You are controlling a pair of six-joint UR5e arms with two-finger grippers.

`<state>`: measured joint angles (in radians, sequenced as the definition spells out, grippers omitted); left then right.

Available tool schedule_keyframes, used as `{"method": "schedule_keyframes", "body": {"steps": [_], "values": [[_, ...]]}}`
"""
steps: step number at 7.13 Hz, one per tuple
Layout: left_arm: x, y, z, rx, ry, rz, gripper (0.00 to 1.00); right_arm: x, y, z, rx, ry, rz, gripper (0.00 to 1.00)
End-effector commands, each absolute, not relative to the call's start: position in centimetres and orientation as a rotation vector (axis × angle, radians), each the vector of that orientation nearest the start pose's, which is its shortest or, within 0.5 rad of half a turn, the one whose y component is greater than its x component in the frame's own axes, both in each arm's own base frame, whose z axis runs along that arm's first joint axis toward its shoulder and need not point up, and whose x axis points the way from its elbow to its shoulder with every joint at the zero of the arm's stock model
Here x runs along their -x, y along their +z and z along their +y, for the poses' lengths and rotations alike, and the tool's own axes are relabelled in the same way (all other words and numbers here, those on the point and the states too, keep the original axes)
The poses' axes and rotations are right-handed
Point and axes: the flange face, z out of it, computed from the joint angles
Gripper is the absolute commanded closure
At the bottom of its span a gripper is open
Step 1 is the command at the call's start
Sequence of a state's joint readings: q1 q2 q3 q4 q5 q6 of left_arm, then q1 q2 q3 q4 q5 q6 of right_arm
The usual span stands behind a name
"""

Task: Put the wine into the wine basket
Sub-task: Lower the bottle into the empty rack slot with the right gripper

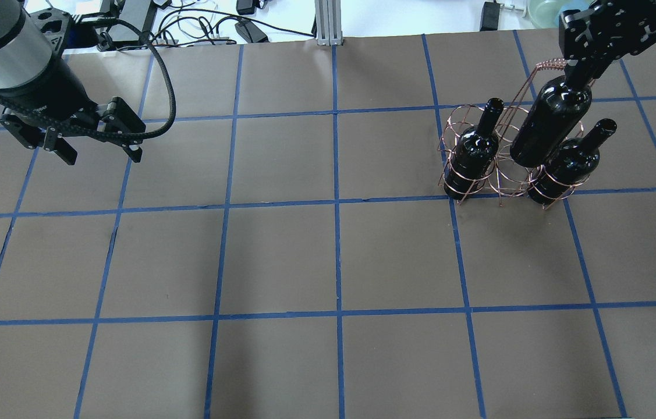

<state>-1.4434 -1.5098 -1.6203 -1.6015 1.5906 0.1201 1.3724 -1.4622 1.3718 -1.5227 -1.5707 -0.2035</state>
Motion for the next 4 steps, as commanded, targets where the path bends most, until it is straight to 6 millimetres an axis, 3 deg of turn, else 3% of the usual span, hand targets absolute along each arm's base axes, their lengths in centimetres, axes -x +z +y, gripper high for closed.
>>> {"method": "schedule_keyframes", "body": {"steps": [1,4], "values": [[7.0,49.3,-47.6,0.036,0.014,3.118,0.0,-2.1,51.3,-56.4,0.003,-0.046,3.144,1.0],[7.1,48.8,-48.1,0.038,0.015,3.127,0.0,-2.0,49.8,-56.7,-0.017,-0.043,3.144,1.0]]}}
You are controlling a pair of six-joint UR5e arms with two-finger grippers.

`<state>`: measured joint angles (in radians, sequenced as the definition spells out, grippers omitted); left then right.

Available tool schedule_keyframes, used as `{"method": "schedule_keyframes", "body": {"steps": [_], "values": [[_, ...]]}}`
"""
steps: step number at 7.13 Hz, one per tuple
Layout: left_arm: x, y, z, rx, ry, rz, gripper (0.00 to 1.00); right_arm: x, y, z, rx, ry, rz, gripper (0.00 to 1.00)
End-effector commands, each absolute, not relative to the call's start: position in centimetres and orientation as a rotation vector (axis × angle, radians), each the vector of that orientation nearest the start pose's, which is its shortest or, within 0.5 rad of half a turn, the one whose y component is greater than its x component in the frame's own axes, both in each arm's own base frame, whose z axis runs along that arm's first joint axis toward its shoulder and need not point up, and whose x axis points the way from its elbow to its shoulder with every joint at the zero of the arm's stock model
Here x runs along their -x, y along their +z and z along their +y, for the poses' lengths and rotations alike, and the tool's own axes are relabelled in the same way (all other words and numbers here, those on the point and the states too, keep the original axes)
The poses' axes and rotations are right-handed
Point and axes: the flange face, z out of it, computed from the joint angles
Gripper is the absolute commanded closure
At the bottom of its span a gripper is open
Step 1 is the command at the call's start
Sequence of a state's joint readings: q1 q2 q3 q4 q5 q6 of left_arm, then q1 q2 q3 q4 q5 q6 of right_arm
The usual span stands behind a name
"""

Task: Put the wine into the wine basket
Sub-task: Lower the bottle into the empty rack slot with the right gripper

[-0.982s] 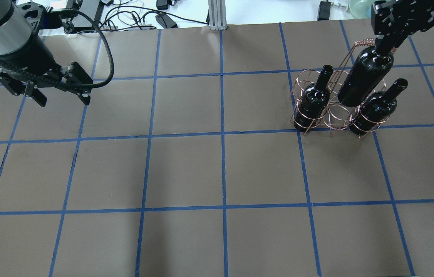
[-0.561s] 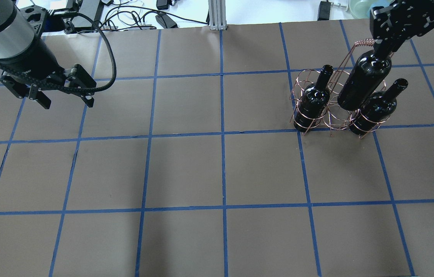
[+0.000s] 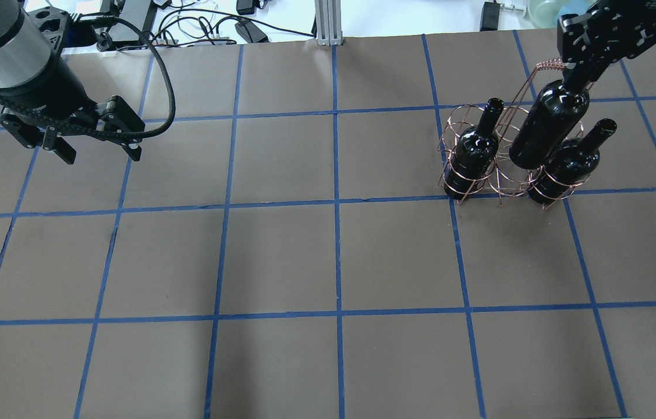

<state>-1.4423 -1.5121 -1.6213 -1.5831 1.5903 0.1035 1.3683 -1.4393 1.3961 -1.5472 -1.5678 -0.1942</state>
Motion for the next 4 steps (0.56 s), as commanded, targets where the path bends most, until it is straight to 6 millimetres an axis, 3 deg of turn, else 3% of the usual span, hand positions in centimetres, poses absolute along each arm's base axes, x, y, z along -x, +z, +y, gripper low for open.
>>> {"method": "schedule_keyframes", "body": {"steps": [1,4], "values": [[7.17,49.38,-47.65,0.041,-0.002,3.124,0.0,-1.99,49.82,-56.64,-0.014,-0.041,3.145,1.0],[7.19,49.08,-47.58,0.041,0.019,3.127,0.0,-2.02,48.95,-56.53,-0.017,-0.01,3.141,1.0]]}}
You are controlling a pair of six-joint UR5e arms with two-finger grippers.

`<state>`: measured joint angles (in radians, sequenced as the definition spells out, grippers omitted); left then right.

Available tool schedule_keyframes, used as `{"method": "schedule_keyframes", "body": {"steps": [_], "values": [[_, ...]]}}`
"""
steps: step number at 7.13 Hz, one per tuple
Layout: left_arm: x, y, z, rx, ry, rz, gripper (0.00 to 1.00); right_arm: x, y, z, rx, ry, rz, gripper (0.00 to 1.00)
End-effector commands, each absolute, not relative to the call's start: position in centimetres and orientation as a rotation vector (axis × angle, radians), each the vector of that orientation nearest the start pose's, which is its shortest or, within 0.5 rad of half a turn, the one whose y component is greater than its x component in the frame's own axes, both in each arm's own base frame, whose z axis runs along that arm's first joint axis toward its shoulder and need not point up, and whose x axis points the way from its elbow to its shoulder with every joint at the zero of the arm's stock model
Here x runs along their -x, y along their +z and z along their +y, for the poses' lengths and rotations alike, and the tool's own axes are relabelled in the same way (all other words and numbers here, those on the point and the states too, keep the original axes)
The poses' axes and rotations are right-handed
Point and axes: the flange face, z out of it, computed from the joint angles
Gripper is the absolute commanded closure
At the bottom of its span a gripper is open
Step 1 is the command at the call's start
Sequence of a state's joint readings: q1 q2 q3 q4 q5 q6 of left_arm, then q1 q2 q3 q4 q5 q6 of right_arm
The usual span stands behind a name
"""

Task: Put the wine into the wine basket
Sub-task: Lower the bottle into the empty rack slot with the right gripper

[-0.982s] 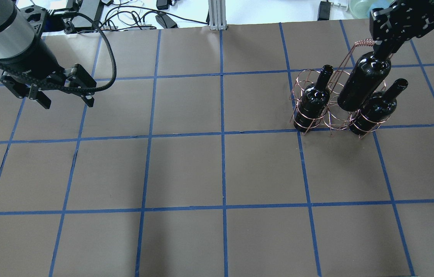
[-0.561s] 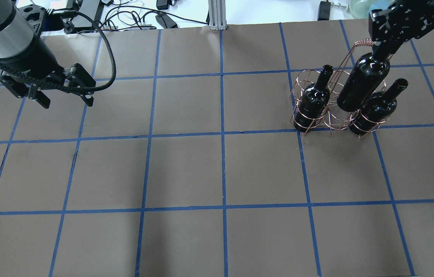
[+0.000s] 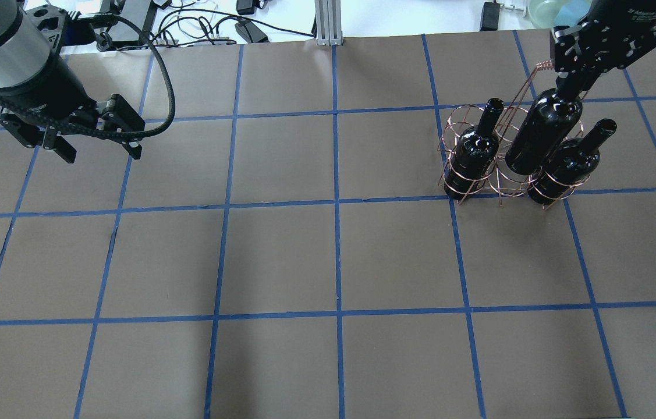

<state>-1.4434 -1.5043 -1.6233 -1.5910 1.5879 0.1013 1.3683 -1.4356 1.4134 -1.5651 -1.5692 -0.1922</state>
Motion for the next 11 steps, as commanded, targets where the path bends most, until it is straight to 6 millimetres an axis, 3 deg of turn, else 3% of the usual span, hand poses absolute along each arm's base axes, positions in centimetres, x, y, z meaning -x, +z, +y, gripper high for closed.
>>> {"method": "schedule_keyframes", "body": {"steps": [1,5,11], "values": [[7.2,49.1,-47.6,0.041,0.019,3.127,0.0,-2.1,48.9,-56.5,-0.014,-0.005,3.142,1.0],[7.2,49.1,-47.4,0.041,0.02,3.123,0.0,-2.2,47.4,-56.5,-0.007,0.023,3.139,1.0],[7.2,49.2,-47.3,0.038,0.015,3.127,0.0,-2.0,42.5,-57.6,-0.01,0.082,3.13,1.0]]}}
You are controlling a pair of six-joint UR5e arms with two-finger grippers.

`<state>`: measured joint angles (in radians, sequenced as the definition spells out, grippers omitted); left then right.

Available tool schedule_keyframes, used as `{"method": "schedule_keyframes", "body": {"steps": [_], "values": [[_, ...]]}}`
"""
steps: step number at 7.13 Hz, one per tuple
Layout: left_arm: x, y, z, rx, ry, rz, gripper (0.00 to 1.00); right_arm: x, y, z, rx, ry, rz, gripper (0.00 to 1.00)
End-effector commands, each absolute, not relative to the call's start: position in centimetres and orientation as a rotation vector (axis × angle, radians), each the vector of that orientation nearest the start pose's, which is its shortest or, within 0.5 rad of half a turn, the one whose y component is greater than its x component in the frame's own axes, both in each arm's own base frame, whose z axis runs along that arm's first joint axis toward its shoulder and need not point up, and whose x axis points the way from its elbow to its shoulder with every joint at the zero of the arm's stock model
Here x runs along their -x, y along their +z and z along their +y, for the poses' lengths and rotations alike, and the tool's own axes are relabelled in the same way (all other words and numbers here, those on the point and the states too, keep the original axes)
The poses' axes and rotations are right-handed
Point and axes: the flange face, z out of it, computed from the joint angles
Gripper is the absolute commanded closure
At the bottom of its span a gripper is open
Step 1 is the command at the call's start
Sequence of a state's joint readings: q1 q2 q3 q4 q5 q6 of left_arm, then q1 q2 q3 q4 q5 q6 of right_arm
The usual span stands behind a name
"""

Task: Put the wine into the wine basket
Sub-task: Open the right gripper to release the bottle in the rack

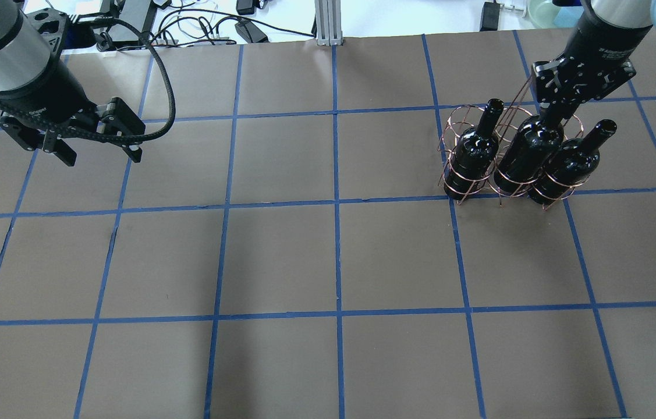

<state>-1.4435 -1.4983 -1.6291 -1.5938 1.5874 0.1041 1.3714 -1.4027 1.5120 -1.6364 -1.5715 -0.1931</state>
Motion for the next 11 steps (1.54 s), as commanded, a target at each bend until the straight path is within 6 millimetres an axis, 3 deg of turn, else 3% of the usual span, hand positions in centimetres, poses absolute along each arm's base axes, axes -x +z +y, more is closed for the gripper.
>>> {"method": "schedule_keyframes", "body": {"steps": [1,4,5,7,8,9,10,11], "values": [[7.3,49.0,-47.3,0.036,0.024,3.128,0.0,-1.9,42.2,-57.7,-0.007,0.076,3.133,1.0],[9.2,49.0,-47.0,-0.014,0.019,3.16,0.0,-1.9,40.5,-57.4,-0.012,0.09,3.138,1.0],[9.2,49.1,-47.0,-0.014,0.017,3.161,0.0,-1.9,40.3,-57.4,-0.014,0.096,3.142,0.93],[9.3,49.0,-47.0,-0.022,0.019,3.158,0.0,-1.8,40.0,-57.5,-0.03,0.103,3.141,0.28],[9.3,49.1,-47.0,-0.019,0.017,3.156,0.0,-1.9,40.1,-57.6,-0.062,0.091,3.14,0.13],[9.3,49.1,-46.8,-0.022,0.017,3.155,0.0,-1.8,41.2,-58.0,-0.065,0.01,3.148,0.01],[9.3,49.1,-46.9,-0.017,0.017,3.156,0.0,-1.8,42.0,-57.9,-0.065,-0.013,3.153,0.0],[9.3,49.1,-46.9,-0.019,0.017,3.155,0.0,-2.1,44.9,-57.5,-0.063,-0.078,3.158,0.0]]}}
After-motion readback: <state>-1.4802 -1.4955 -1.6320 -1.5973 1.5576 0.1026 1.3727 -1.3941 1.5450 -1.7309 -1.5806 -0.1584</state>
